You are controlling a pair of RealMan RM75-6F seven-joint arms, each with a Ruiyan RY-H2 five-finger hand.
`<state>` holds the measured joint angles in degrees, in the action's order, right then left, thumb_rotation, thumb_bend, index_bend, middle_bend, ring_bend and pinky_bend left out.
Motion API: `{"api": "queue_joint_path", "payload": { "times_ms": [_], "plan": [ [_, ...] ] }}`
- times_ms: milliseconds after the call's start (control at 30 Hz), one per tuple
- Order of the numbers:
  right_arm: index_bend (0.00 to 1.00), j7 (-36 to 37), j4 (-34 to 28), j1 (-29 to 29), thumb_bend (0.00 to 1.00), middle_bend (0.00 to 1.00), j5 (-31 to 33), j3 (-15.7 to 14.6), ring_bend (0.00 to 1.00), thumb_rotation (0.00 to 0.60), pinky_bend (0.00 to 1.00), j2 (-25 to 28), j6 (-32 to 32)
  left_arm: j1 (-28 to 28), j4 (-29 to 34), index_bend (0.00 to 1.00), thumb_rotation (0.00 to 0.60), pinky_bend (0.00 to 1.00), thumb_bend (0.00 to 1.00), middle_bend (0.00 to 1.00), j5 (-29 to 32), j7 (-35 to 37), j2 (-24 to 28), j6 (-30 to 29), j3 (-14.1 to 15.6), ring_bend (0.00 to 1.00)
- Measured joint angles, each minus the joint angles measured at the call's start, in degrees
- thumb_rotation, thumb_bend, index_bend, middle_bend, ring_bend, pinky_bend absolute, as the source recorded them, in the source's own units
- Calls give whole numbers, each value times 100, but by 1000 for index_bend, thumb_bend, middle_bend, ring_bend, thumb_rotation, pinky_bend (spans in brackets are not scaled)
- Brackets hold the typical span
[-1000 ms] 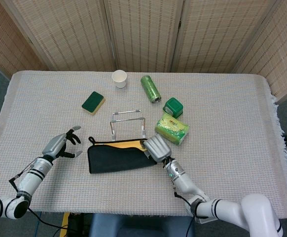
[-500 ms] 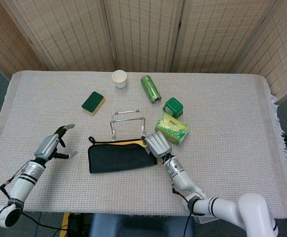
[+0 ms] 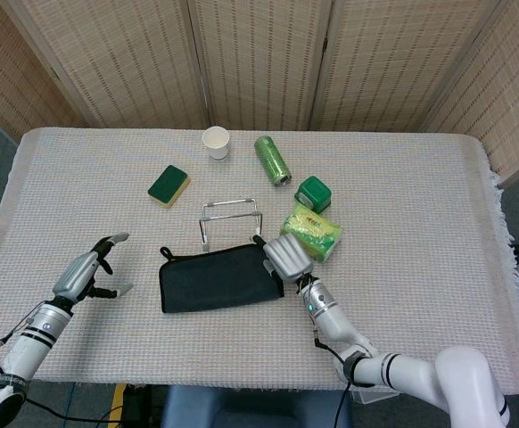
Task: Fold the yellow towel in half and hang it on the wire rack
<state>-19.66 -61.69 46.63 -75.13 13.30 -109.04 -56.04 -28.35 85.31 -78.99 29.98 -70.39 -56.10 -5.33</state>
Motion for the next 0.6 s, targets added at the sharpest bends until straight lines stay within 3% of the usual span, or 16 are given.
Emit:
{"api": "queue_joint_path", "payload": {
  "times_ms": [600],
  "plan": [
    [204,64,-591,-225,342,889,-739,-697,1000,600,1000,735,-204,166,106,19,600,472,282,134,-100,190,157,-81,143,70]
  ]
}}
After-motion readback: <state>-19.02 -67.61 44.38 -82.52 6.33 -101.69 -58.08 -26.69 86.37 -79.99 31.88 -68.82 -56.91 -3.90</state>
